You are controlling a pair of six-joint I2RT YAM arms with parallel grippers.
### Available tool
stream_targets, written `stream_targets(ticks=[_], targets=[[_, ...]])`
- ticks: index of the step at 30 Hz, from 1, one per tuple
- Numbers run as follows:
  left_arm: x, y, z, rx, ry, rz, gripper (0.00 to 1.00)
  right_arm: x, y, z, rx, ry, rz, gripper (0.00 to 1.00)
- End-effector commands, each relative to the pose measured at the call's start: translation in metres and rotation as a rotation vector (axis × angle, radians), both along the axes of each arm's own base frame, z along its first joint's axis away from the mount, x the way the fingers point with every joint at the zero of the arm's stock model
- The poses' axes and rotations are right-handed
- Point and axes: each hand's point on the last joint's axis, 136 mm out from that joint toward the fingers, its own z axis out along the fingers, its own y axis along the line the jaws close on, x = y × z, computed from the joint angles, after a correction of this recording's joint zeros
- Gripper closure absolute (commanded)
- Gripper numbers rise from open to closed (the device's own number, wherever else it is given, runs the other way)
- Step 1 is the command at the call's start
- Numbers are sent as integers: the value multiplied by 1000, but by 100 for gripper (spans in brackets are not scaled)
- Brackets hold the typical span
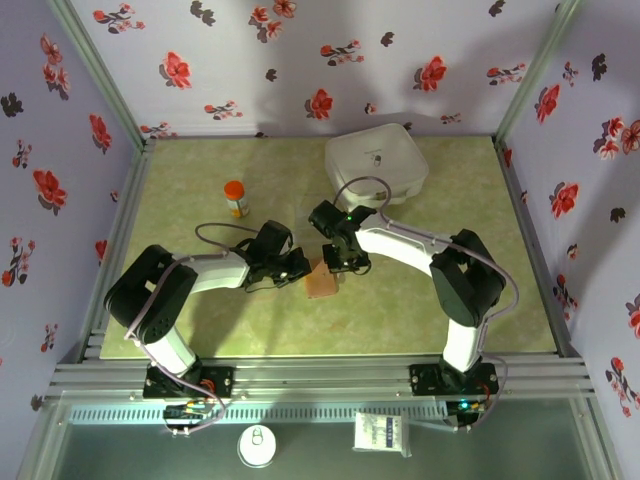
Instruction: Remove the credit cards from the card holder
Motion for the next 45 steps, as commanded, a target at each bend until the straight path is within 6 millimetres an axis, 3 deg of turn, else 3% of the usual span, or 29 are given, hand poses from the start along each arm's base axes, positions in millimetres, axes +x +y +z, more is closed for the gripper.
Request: stream_targets(ticks=[1,13,21,33,45], targets=[[-7,9,-7,58,38,23,100,-2,4,-12,34,40,3,78],[-5,14,-4,87,33,61,100,-5,14,-35,88,93,36,81],[-4,3,-3,106,35,49,100,-8,12,-46,95,128,47,83],[3,-4,11,98,-2,51,100,-8,7,-43,96,122,53,93],[3,18,29,131,-55,81,100,-2,9,-29,131,78,0,93]])
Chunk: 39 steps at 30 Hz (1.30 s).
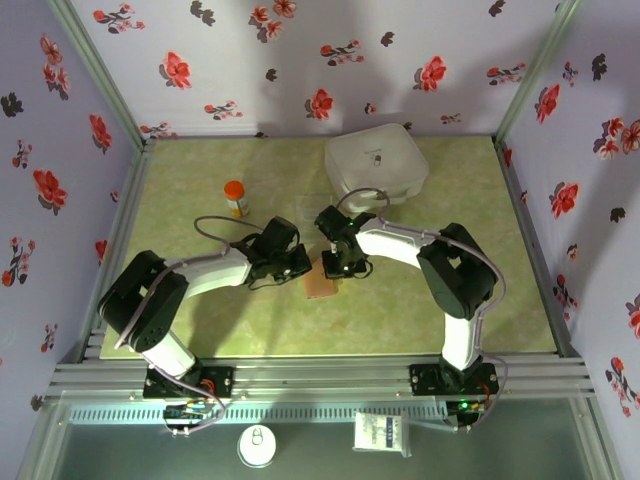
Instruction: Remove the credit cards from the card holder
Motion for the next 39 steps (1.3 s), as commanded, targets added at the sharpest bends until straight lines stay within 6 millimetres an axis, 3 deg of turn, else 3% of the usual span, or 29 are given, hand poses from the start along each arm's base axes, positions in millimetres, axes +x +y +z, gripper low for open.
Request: stream_targets(ticks=[1,14,24,39], targets=[[0,17,8,36,-26,23,100,3,-3,11,16,-22,-43,93],[-3,60,19,2,-44,67,100,13,10,40,96,-82,-118,95],[-4,64,25,-61,-56,35,100,10,21,63,105,-149,-138,95],[-4,75,37,-110,-88,64,100,-5,57,95,93,-177,33,94]])
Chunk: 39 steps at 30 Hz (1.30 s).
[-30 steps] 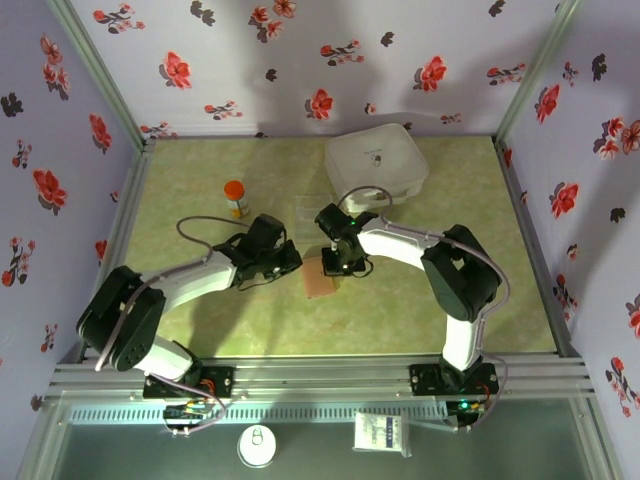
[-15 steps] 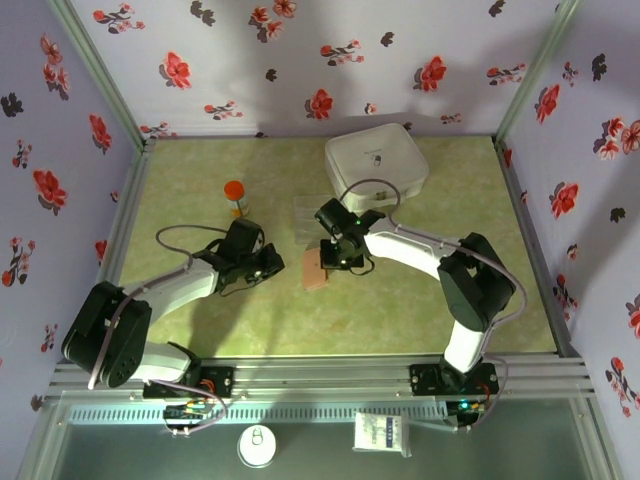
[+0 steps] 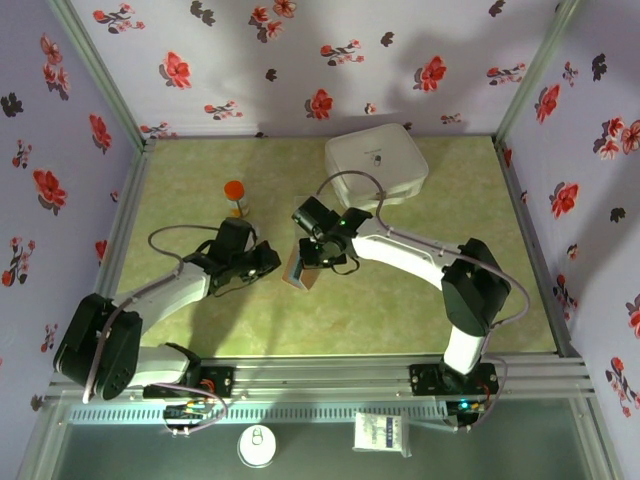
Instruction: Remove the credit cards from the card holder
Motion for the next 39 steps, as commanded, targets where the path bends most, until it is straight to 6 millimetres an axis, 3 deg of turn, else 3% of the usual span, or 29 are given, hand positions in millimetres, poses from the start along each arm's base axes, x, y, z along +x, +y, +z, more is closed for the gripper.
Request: stream_targets(ticks=[1,10,14,21,26,33,39], targets=[[-2,2,8,-26,-28,-6,100,-1,-3,3,-45,-1,32,94],[-2,-7,-3,-37,8,-27,100,-14,1,10,1,18,125,93],[-1,-12,-10,-31,27,-45,100,-18,-13,5,-24,12,121,93],[0,-27,-27,-4,65,-90,100,-12,-63,-18,-132,34,19,93],[-2,-33,-47,9,106,-99,100,-11,-88,-35,-211,56,-22,93],[-5,-33,-60,29,131,-101,100,-8,-101,-57,-270,79,-48,93],[-10,-26,-65,62,150,-101,100,-10,-90,-79,-234,120,-51,93]])
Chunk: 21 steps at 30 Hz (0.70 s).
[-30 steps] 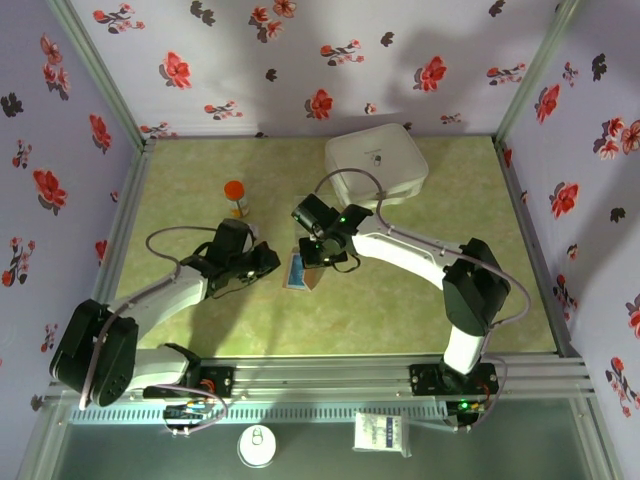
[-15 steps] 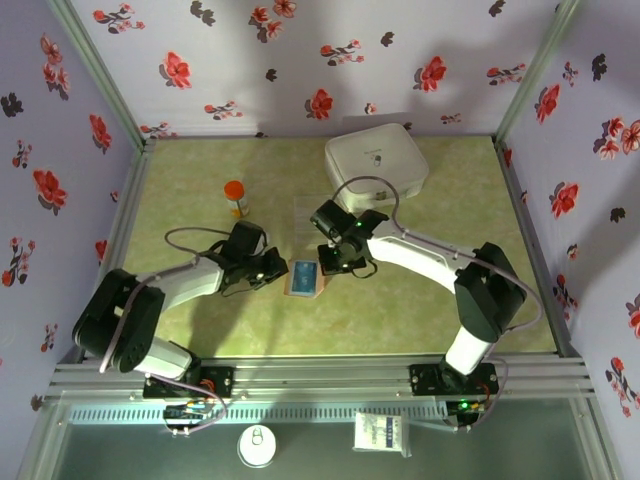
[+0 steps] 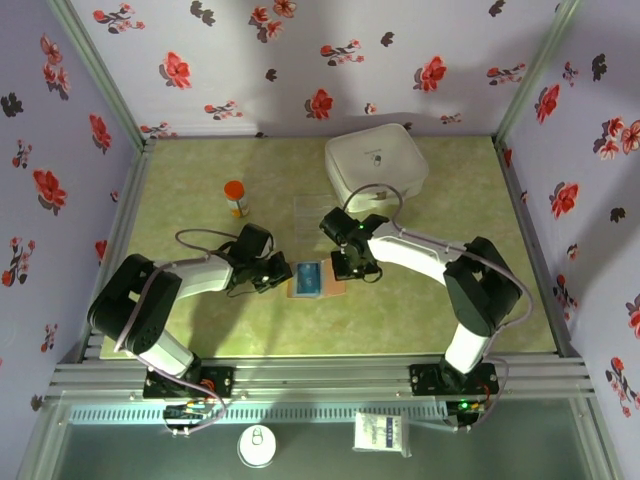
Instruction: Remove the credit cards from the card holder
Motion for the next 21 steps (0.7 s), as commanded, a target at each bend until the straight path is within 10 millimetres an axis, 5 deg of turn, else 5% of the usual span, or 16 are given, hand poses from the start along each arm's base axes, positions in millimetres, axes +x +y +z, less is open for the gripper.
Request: stream_targets(ticks=[1,13,21], targets=[[-2,3,-2,29,2,-14,100,-1,3,-19,3,33,-14,93],[-9,31,-5,63,12,26,100,-4,36,-38,91,72,-7,93],[-19,35,-20,64,51,26,100,-2,28,-46,18,69,1,93]])
